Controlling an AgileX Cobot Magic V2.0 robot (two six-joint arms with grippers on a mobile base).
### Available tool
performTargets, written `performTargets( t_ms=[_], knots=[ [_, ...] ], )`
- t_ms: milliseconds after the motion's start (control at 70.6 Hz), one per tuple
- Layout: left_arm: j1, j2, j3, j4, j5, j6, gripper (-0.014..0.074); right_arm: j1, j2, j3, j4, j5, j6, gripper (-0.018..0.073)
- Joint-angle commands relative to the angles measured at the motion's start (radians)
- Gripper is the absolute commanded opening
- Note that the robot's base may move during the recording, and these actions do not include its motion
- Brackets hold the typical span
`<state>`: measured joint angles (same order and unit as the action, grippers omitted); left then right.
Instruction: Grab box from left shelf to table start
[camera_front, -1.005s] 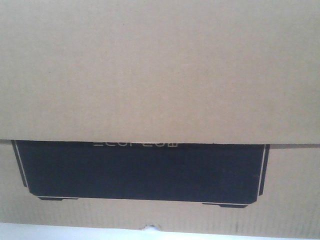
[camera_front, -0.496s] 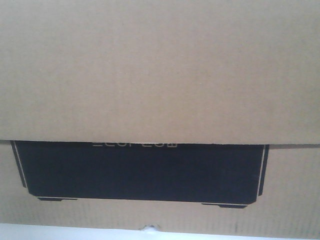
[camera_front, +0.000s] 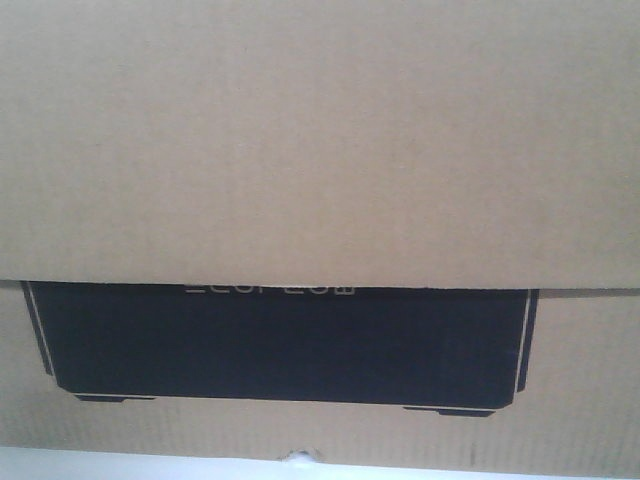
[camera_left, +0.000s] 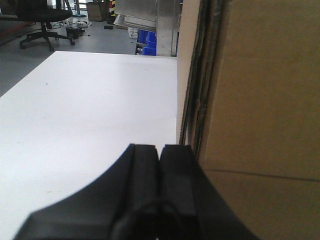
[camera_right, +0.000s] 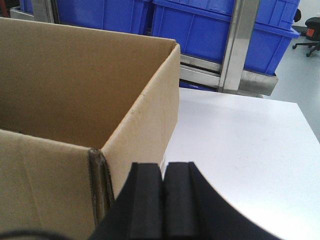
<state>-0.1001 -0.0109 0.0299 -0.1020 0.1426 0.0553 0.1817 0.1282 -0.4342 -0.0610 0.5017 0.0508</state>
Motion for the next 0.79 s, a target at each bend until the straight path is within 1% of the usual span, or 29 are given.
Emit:
performTargets(
  t_ms=[0,99,156,326,411,496,623,708,736,779],
  knots=[
    [0.001,-0.011,-0.002,-0.008,-0.094,-0.006,-0.0104,0.003,0.014,-0.024,-0.013,-0.09,-0.003,0.0057],
    [0.001,-0.011,-0.002,-0.008,-0.094,-0.006,-0.0104,0.003,0.013,-0.021,-0.014,-0.091,-0.003,0.0057],
    [0.001,-0.011,-0.002,-0.008,-0.094,-0.006,-0.0104,-0.01,0.013,-0.007,-0.014,-0.098,-0.003,0.0057],
    [0.001,-0.011,-0.002,-0.008,-0.094,-0.006,-0.0104,-0.123,0.005,0.08,-0.002,-0.184,0.0,0.0057],
    [0.001,-0.011,-0.002,-0.008,-0.094,-0.006,-0.0104,-0.178,-0.014,0.153,0.005,-0.245,0.0,0.0057],
    [0.001,-0.011,-0.002,-0.008,-0.094,-0.006,-0.0104,-0.215,-0.049,0.239,0.011,-0.322,0.0,0.0057],
    [0.001,-0.011,-0.002,-0.008,-0.094,-0.006,-0.0104,-0.226,-0.093,0.365,0.015,-0.457,0.001,0.0057],
    [0.001,-0.011,-0.002,-0.008,-0.094,-0.006,-0.0104,-0.226,-0.124,0.453,0.036,-0.564,0.009,0.0057],
    [0.001,-0.011,-0.002,-0.008,-0.094,-0.006,-0.0104,-0.226,-0.139,0.447,0.045,-0.527,0.011,0.0057],
    [0.001,-0.011,-0.002,-0.008,-0.094,-0.006,-0.0104,-0.226,-0.153,0.446,0.046,-0.52,0.011,0.0057]
  ],
)
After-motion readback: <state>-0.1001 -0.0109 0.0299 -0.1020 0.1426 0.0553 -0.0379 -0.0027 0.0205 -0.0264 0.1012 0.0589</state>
